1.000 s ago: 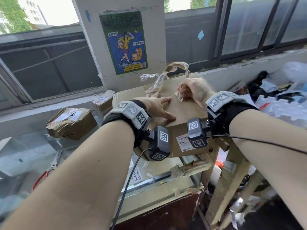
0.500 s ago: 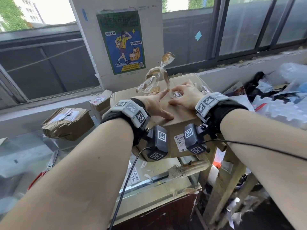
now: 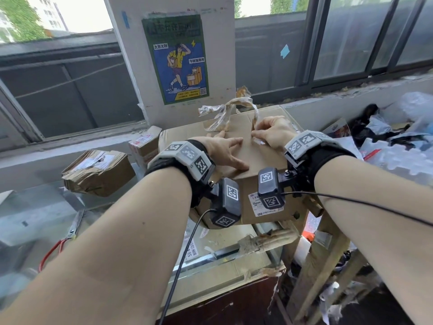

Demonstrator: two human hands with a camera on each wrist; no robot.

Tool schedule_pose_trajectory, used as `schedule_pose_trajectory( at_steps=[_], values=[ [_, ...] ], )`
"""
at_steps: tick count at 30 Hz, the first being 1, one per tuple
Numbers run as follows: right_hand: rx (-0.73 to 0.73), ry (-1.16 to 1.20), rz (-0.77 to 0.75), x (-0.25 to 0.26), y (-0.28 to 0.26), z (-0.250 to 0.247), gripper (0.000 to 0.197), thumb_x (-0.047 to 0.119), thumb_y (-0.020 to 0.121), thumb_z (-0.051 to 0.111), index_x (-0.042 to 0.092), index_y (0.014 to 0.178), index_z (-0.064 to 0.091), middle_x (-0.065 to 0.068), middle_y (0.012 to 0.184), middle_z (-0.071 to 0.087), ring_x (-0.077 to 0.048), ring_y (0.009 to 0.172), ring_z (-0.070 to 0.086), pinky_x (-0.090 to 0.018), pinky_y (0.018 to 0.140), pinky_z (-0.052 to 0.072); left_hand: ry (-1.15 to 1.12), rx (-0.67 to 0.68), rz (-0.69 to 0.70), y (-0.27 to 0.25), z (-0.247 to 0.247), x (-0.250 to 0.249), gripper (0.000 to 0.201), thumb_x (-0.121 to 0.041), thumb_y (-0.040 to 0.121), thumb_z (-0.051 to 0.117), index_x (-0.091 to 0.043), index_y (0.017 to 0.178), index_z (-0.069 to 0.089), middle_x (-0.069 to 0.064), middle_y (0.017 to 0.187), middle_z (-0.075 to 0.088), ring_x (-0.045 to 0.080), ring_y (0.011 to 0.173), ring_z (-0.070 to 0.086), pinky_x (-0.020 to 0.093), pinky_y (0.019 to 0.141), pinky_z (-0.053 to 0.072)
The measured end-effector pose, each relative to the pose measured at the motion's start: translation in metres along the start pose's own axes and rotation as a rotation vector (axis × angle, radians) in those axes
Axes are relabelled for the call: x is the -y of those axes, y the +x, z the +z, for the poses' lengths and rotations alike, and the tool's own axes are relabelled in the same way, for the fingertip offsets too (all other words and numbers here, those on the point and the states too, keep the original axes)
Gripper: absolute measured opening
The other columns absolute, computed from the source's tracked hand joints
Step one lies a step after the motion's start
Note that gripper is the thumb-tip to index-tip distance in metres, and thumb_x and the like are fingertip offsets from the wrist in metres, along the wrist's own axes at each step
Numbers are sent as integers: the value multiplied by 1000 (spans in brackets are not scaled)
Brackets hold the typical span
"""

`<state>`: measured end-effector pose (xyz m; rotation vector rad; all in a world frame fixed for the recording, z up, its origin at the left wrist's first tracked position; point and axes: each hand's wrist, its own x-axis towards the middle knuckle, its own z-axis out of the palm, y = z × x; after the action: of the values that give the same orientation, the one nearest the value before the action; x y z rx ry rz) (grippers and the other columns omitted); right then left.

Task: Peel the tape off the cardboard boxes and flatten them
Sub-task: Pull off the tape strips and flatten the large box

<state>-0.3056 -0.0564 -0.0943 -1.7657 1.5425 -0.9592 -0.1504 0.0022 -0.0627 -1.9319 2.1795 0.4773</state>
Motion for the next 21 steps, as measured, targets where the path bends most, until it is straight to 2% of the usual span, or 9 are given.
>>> schedule_pose_trajectory(
  at_steps=[1,3,5,9,11,14,16,19,21],
  values=[
    [-8,53,8,-1,1,1,9,15,85,70,14,77,65,1,72,60,-12,66,55,-16,56,46,-2,1,0,0,0,0,90,-64,82,57,-41,153,7,2,162,-12,32,148,2,49,117,11],
    [-25,140,32,-5,4,1,20,12,83,72,18,67,61,0,67,59,-15,62,54,-24,58,49,-5,3,0,0,1,0,90,-64,82,58,-41,153,6,2,161,-13,32,148,3,49,118,11],
    [-27,187,44,-7,5,0,24,11,82,72,20,64,60,-1,66,60,-14,59,54,-28,59,50,-10,4,0,1,1,0,90,-64,82,58,-41,152,7,1,161,-13,31,148,3,49,118,11],
    [-41,240,46,-8,4,-2,24,10,83,71,20,65,60,-2,69,61,-15,63,56,-32,67,53,-21,1,-1,2,2,1,91,-64,81,59,-42,152,7,1,161,-13,31,148,1,50,118,10],
    [-49,337,66,-9,3,-4,22,9,84,70,17,67,59,-6,73,63,-17,66,59,-34,70,55,-17,1,-3,3,1,2,92,-66,80,58,-43,152,6,2,162,-12,32,148,0,51,119,10],
    [-56,428,86,-8,2,-7,20,8,84,69,16,69,59,-18,93,69,-27,82,66,-44,77,58,-6,3,-5,4,2,2,92,-67,79,58,-43,152,6,4,162,-11,33,148,-1,52,119,9],
    [-68,430,79,-8,2,-6,20,9,84,70,16,68,59,-19,96,69,-28,87,67,-48,81,56,-11,4,-3,4,3,2,92,-67,79,58,-44,152,7,5,162,-11,33,148,-2,52,119,8],
    [-66,431,49,-7,-1,-6,21,8,87,66,16,70,57,-13,92,71,-24,87,68,-50,84,55,-36,-2,1,4,4,4,91,-66,79,58,-45,151,7,3,162,-12,33,148,-2,53,119,8],
    [-62,428,19,-4,-6,-5,22,5,90,62,14,71,53,-18,94,71,-23,84,67,-46,80,57,-55,-3,4,3,4,4,92,-68,77,58,-47,151,7,2,162,-13,32,148,-5,54,119,7]
  ],
)
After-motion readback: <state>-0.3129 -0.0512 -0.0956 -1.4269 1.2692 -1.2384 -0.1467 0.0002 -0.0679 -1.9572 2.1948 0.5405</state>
